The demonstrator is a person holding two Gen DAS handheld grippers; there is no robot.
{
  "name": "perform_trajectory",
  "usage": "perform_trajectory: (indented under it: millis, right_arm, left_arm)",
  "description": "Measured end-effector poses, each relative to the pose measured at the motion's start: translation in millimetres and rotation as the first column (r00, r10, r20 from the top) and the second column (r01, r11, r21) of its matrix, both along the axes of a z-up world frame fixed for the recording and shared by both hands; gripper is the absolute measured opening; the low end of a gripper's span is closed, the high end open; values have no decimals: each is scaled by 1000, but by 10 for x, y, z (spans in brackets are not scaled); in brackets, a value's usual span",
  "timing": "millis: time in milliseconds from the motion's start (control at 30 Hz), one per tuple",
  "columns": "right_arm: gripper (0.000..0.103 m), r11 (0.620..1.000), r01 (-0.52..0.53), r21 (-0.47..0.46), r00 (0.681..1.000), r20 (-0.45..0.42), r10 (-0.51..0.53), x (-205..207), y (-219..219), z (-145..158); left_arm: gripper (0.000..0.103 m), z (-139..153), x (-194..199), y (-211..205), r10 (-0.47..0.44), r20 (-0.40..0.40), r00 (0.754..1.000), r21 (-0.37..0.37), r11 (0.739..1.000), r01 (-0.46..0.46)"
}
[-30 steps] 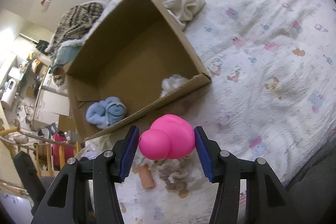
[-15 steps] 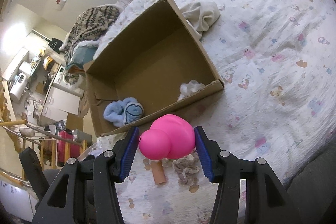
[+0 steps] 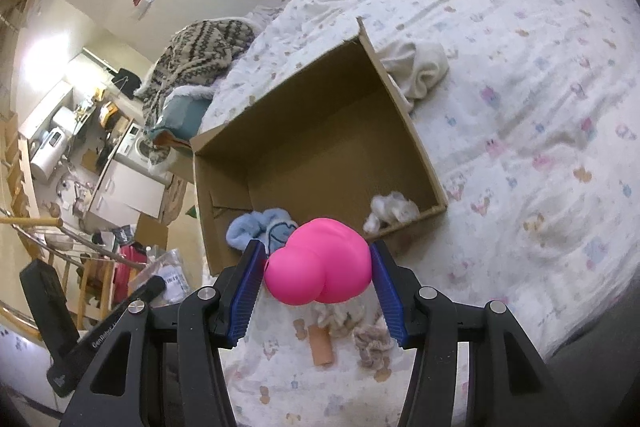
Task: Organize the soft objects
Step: 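Carry the plastic bag with the left tool into the box while the right tool carries the pink duck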
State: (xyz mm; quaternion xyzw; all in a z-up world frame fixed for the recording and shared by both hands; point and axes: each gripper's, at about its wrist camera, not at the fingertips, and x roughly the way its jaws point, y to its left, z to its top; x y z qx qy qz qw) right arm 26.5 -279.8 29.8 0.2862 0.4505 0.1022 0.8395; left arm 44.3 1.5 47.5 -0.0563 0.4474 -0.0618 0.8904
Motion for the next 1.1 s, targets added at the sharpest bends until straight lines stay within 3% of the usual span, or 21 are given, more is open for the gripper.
perform_trajectory:
  millis: [467, 1100]
  right_arm:
    - [57, 998, -50, -41, 998, 33, 51, 405, 163, 38]
    - [57, 995, -66, -75, 998, -15, 65, 848, 199, -336]
  left_arm:
    - [5, -55, 485, -231, -64, 9, 998, 51, 997, 63]
    - [5, -449, 993, -531, -101, -34, 994, 93, 990, 104]
